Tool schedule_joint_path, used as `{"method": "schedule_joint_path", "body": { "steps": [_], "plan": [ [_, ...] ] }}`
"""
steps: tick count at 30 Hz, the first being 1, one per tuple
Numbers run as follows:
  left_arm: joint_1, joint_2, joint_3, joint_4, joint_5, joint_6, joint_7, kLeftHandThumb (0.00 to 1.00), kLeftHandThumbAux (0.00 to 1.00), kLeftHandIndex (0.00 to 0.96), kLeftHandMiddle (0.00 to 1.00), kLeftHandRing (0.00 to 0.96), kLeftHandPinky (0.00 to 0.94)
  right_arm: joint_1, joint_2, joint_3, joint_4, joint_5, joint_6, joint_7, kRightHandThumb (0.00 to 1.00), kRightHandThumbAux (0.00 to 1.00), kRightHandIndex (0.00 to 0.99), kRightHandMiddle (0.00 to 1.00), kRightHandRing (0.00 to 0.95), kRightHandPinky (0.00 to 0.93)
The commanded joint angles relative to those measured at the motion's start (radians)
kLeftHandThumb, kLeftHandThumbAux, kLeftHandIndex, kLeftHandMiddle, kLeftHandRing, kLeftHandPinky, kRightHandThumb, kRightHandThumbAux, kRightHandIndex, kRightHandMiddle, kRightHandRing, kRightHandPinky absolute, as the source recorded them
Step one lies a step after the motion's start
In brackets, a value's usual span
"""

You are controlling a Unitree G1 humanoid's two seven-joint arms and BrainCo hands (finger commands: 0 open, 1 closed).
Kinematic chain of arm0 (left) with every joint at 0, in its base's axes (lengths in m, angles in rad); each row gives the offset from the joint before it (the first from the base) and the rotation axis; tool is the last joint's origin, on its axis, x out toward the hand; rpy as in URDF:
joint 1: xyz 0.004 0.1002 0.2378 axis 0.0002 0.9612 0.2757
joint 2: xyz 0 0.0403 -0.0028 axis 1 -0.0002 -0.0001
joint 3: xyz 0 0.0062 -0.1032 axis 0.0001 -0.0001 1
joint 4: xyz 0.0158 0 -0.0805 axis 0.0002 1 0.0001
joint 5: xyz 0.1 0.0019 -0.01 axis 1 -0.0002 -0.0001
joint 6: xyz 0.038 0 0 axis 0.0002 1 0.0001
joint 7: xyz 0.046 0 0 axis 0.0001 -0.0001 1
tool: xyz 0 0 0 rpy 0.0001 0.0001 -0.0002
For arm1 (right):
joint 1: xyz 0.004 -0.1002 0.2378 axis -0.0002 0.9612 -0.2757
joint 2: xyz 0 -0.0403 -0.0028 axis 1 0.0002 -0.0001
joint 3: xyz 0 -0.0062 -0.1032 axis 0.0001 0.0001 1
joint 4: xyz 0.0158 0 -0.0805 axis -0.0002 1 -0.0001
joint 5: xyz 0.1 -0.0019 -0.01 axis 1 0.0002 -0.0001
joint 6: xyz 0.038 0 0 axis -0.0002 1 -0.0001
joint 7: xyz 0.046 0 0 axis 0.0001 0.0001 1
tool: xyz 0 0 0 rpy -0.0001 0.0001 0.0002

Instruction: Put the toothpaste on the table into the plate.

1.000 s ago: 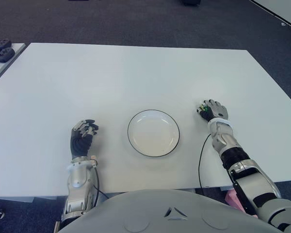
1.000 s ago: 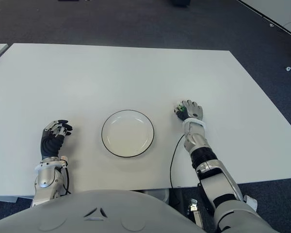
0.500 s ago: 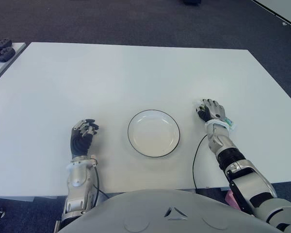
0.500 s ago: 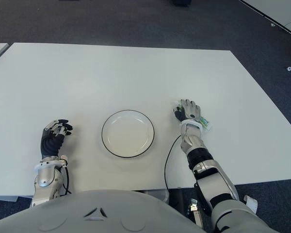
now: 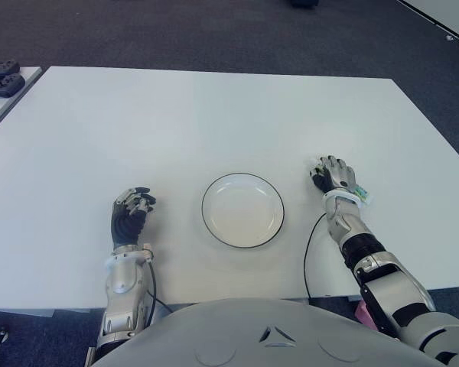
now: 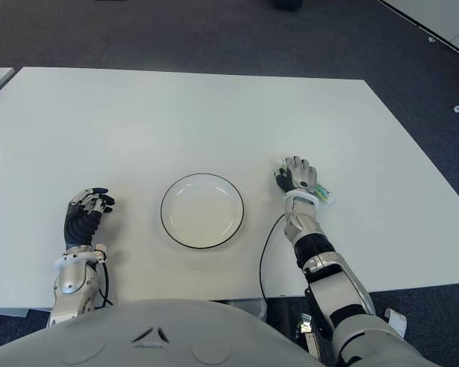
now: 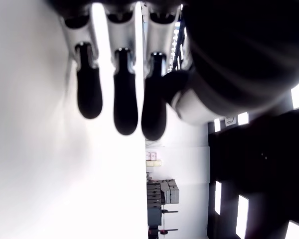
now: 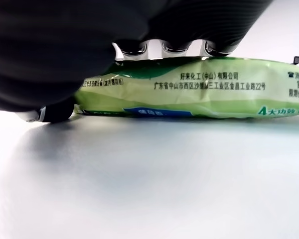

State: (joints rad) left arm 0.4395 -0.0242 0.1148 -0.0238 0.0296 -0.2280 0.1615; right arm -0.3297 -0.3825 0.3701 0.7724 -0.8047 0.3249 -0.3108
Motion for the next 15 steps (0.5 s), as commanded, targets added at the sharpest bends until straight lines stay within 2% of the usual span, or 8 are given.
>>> {"method": "schedule_joint_path", "body": {
  "steps": [1,4,7,15],
  "plan": [
    [-0.001,0.004,0.009,0.026,-0.004,0.013,-0.008,0.708,0.72,0.431,0.544,0.519,0.504,0.079,0.042,-0.004,0.09,0.061,0.001,0.015,0.775,0.5,0.398,0.357,0.371,0.451],
    [-0.003,0.004,0.01,0.027,-0.002,0.012,-0.006,0.708,0.72,0.431,0.543,0.519,0.505,0.078,0.047,-0.011,0.094,0.074,-0.011,-0.014,0.749,0.63,0.423,0.499,0.507,0.547],
    [-0.004,0.006,0.012,0.029,0.001,0.01,-0.006,0.708,0.72,0.43,0.539,0.516,0.496,0.075,0.051,-0.018,0.103,0.085,-0.025,-0.042,0.825,0.649,0.443,0.52,0.604,0.626],
    [-0.01,0.008,0.019,0.04,-0.007,-0.001,-0.015,0.708,0.721,0.43,0.534,0.512,0.496,0.066,0.056,-0.017,0.127,0.098,-0.056,-0.092,0.859,0.663,0.435,0.569,0.715,0.726]
  ]
}}
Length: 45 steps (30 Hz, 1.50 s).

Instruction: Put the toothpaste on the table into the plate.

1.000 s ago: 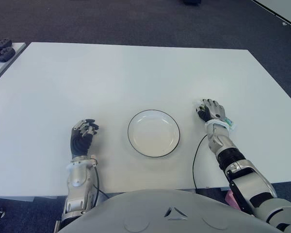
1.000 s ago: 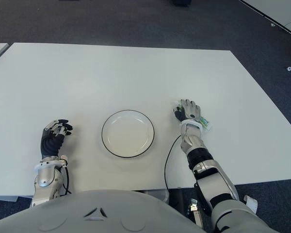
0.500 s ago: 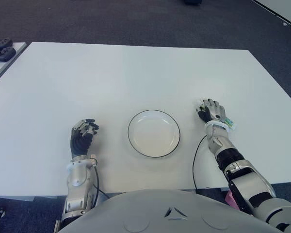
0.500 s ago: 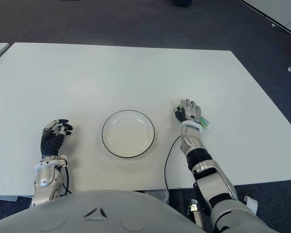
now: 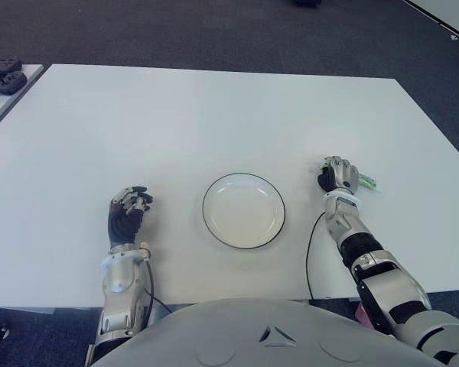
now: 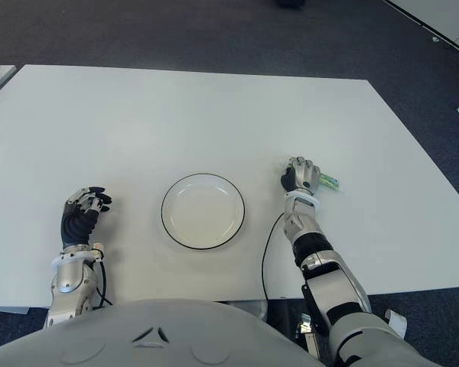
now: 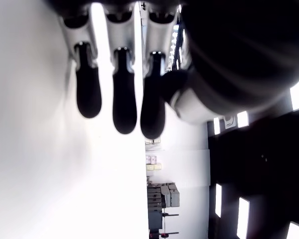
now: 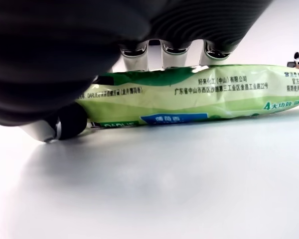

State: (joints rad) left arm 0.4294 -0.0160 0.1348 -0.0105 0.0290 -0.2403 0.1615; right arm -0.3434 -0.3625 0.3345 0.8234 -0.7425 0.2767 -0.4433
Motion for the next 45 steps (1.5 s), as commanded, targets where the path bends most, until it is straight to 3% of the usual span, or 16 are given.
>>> {"method": "schedule_joint_path", "body": {
  "steps": [1,13,29,45],
  "plan": [
    [-0.001,0.0,0.0,0.027,-0.007,0.011,-0.015,0.708,0.721,0.43,0.535,0.512,0.498,0.08,0.035,0.019,0.078,0.038,-0.016,0.034,0.859,0.664,0.433,0.565,0.721,0.733],
    [-0.008,0.01,0.005,0.034,-0.005,0.018,-0.018,0.708,0.721,0.43,0.548,0.527,0.503,0.101,0.033,0.003,0.031,0.057,-0.062,-0.048,0.849,0.678,0.402,0.532,0.797,0.818],
    [-0.007,0.008,0.009,0.027,-0.003,0.037,-0.011,0.708,0.721,0.429,0.546,0.523,0.498,0.159,0.023,-0.012,-0.097,0.061,-0.107,-0.107,0.847,0.68,0.396,0.541,0.834,0.845],
    [-0.011,0.006,0.011,0.039,-0.011,0.024,-0.014,0.709,0.721,0.429,0.542,0.518,0.497,0.207,-0.009,-0.033,-0.212,0.059,-0.282,-0.204,0.847,0.68,0.397,0.539,0.829,0.816]
  ]
}}
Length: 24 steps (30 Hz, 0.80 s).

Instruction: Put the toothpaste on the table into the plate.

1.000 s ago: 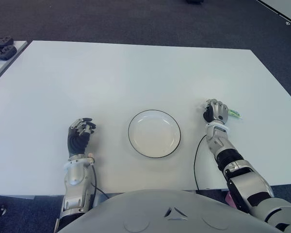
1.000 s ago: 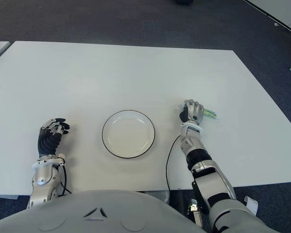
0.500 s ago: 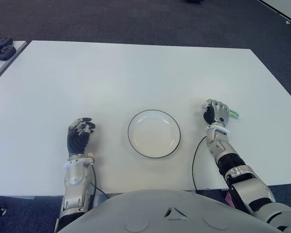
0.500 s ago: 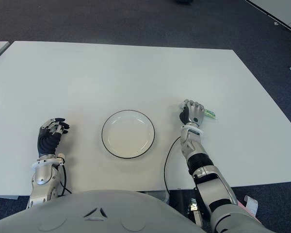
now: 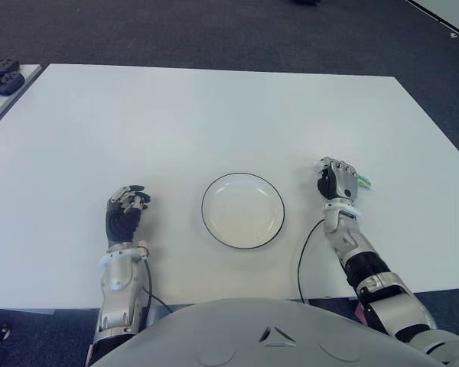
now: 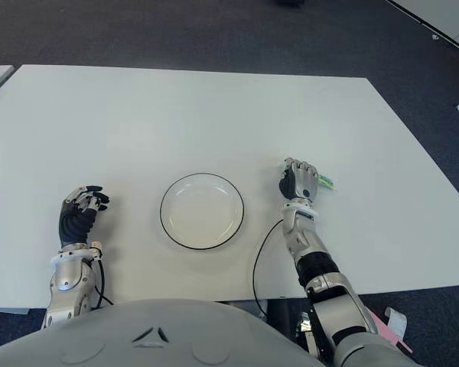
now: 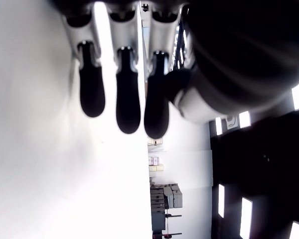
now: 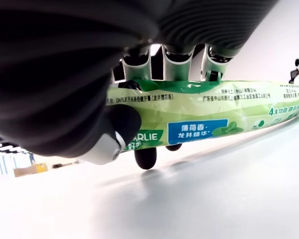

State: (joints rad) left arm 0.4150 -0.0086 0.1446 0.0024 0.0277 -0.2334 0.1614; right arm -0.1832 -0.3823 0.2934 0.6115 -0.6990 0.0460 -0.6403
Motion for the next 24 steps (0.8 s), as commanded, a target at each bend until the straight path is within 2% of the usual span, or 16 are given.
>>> {"method": "schedule_joint_path", "body": {
  "steps": [1,8,12,18,24],
  "plan": [
    [0.003,-0.002,0.001,0.026,-0.01,0.017,-0.013,0.709,0.721,0.429,0.541,0.519,0.498,0.051,0.007,0.008,-0.018,0.013,-0.066,-0.013,0.847,0.681,0.397,0.539,0.829,0.817],
    [-0.001,-0.007,0.0,0.027,-0.006,0.021,-0.008,0.708,0.721,0.43,0.539,0.516,0.498,0.093,-0.005,0.002,-0.197,-0.016,-0.128,-0.037,0.847,0.682,0.393,0.538,0.839,0.833],
    [-0.002,-0.009,-0.004,0.028,0.0,0.019,-0.005,0.708,0.721,0.43,0.537,0.514,0.497,0.119,0.001,-0.004,-0.288,-0.013,-0.206,-0.07,0.848,0.682,0.392,0.537,0.847,0.835],
    [-0.003,-0.01,-0.005,0.032,-0.001,0.01,-0.007,0.707,0.72,0.43,0.54,0.514,0.493,0.136,0.017,-0.011,-0.348,0.002,-0.312,-0.099,0.849,0.682,0.391,0.536,0.856,0.84],
    [-0.007,-0.015,-0.007,0.039,-0.001,-0.004,-0.003,0.707,0.72,0.43,0.539,0.515,0.502,0.137,0.021,-0.011,-0.419,0.032,-0.429,-0.056,0.85,0.682,0.391,0.534,0.858,0.845]
  ]
}}
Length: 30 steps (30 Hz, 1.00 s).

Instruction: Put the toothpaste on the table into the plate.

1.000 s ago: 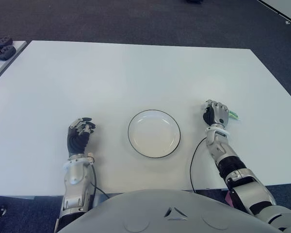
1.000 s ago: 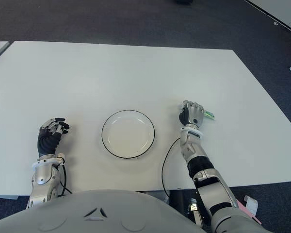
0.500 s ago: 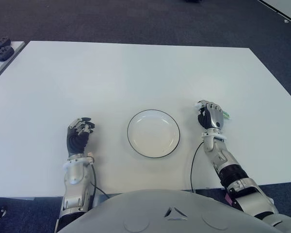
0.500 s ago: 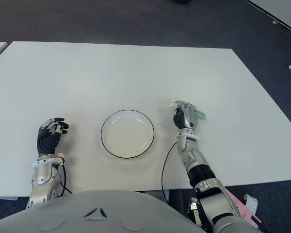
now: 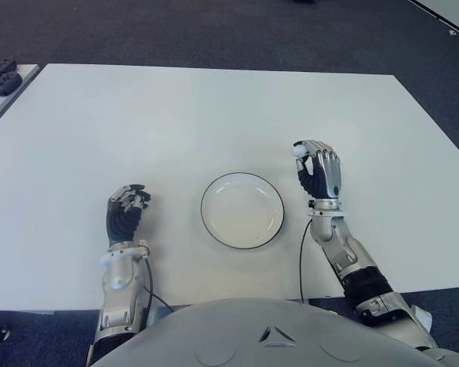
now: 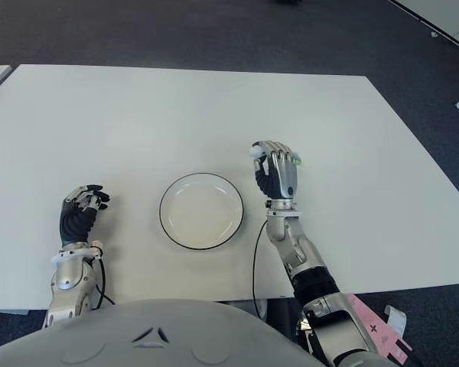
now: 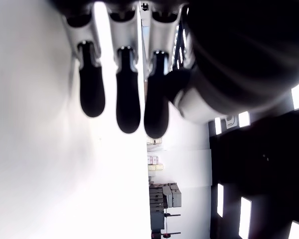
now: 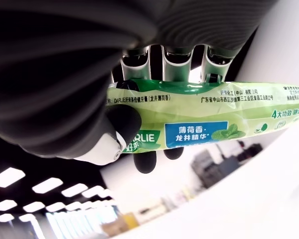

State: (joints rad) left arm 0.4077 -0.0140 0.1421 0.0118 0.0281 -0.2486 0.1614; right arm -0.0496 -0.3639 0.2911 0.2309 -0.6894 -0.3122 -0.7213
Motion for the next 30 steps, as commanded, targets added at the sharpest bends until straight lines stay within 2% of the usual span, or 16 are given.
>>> {"method": "schedule_joint_path", "body": {
  "steps": [1,9,15,18,30],
  "plan": [
    [0.0,-0.011,-0.004,0.031,-0.001,0.009,-0.002,0.707,0.72,0.43,0.539,0.515,0.504,0.002,0.001,-0.008,-0.044,0.022,-0.085,0.031,0.85,0.682,0.39,0.534,0.859,0.846],
    [-0.005,-0.011,-0.007,0.039,0.002,-0.008,-0.002,0.708,0.72,0.431,0.537,0.518,0.51,-0.023,-0.01,0.015,-0.077,0.003,-0.218,0.09,0.85,0.681,0.391,0.535,0.861,0.857],
    [-0.006,-0.013,-0.01,0.043,0.003,-0.022,-0.003,0.708,0.719,0.431,0.54,0.521,0.51,-0.029,-0.014,0.028,-0.09,-0.032,-0.316,0.099,0.851,0.68,0.393,0.537,0.86,0.862],
    [-0.006,-0.015,-0.012,0.042,0.003,-0.024,-0.004,0.707,0.719,0.431,0.54,0.52,0.507,-0.044,-0.03,0.04,-0.084,-0.046,-0.381,0.118,0.851,0.679,0.394,0.539,0.86,0.862],
    [-0.001,-0.038,-0.024,0.022,0.033,-0.014,0.018,0.706,0.719,0.431,0.526,0.506,0.506,-0.105,-0.073,0.068,-0.019,-0.061,-0.532,0.222,0.854,0.677,0.398,0.543,0.856,0.853]
  ]
}}
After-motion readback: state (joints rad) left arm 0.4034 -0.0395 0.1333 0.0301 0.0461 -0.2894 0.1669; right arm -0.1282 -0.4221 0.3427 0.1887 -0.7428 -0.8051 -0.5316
